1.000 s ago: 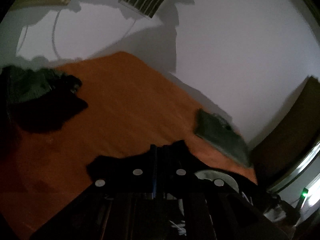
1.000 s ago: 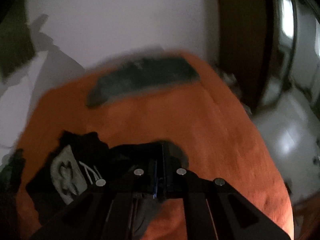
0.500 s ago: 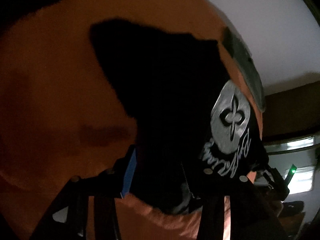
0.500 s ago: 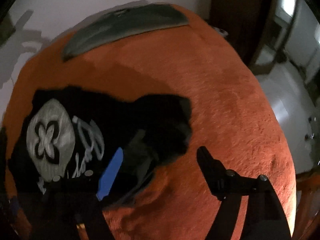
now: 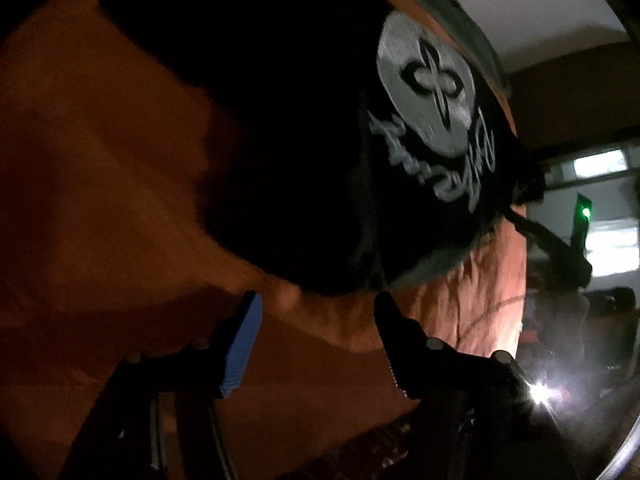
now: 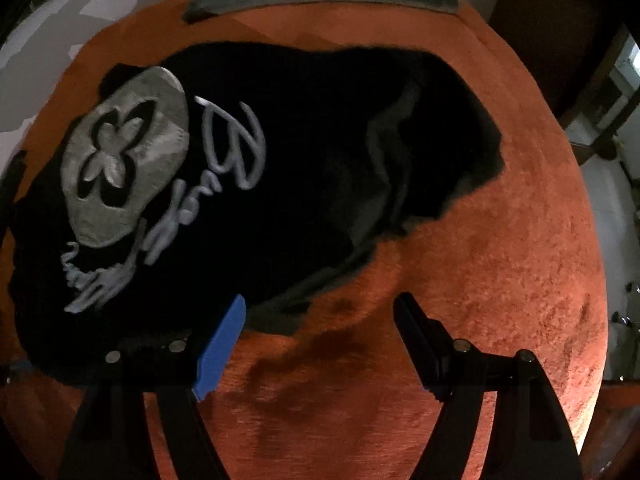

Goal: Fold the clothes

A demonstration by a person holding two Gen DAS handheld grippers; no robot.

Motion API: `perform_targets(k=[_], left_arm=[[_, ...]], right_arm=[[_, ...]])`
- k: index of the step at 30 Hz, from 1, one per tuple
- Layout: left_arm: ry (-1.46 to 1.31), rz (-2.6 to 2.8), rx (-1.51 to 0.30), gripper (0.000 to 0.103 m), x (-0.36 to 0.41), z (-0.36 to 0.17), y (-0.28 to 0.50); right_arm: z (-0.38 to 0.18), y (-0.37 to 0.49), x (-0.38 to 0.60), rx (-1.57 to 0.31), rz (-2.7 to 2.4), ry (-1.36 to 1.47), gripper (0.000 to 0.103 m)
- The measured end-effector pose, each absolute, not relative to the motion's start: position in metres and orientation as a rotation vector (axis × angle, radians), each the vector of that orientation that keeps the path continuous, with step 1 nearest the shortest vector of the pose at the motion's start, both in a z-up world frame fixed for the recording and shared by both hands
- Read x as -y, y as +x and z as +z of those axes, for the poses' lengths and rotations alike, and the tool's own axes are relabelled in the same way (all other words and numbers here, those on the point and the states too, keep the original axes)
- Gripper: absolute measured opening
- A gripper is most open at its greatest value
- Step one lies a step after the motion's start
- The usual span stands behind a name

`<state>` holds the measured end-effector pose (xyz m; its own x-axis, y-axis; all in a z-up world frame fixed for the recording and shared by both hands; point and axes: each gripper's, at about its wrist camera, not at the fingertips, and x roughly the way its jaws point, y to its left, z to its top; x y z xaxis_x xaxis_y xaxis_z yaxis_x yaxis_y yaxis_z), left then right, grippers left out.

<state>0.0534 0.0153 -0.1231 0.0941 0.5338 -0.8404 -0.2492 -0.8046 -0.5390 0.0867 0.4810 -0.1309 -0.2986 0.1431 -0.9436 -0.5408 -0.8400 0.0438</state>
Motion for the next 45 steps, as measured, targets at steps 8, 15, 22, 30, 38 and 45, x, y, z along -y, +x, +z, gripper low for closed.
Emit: perform_targets(k=[8, 15, 22, 30, 38, 45], left_arm=[[-1.878, 1.529, 0.753, 0.062, -0.029, -0.156, 0.056], [-1.854, 1.641, 0.875, 0.016, -0.034, -0.161, 0.039], [-1.559, 1.908, 0.824, 0.004, -0.016, -0.086, -0.012], [-1.462, 2.163, 0.770, 0.007, 0.017, -0.028, -0.095], [-1.726, 2.196, 0.781, 0.040, 0.045, -0.080, -0.072], [-1.678, 2.340, 0.344, 0.051, 0.029, -0.083, 0.000]], right_arm=[[-0.160, 0.104, -0.492, -0.594, 2.123, -1.543, 0.076], [-0.165, 0.092, -0.489, -0.573, 2.207, -1.486, 0.068], [-0.136, 0.077, -0.483, -0.575, 2.365, -1.308, 0.010], [-0.078, 0.075, -0.509, -0.269, 2.345, -1.084, 0.002], [-0.102, 0.085, -0.530, -0.465, 2.300, -1.244, 0.002], [-0.095, 0.102, -0.482, -0.538, 2.499, -1.285, 0.019]])
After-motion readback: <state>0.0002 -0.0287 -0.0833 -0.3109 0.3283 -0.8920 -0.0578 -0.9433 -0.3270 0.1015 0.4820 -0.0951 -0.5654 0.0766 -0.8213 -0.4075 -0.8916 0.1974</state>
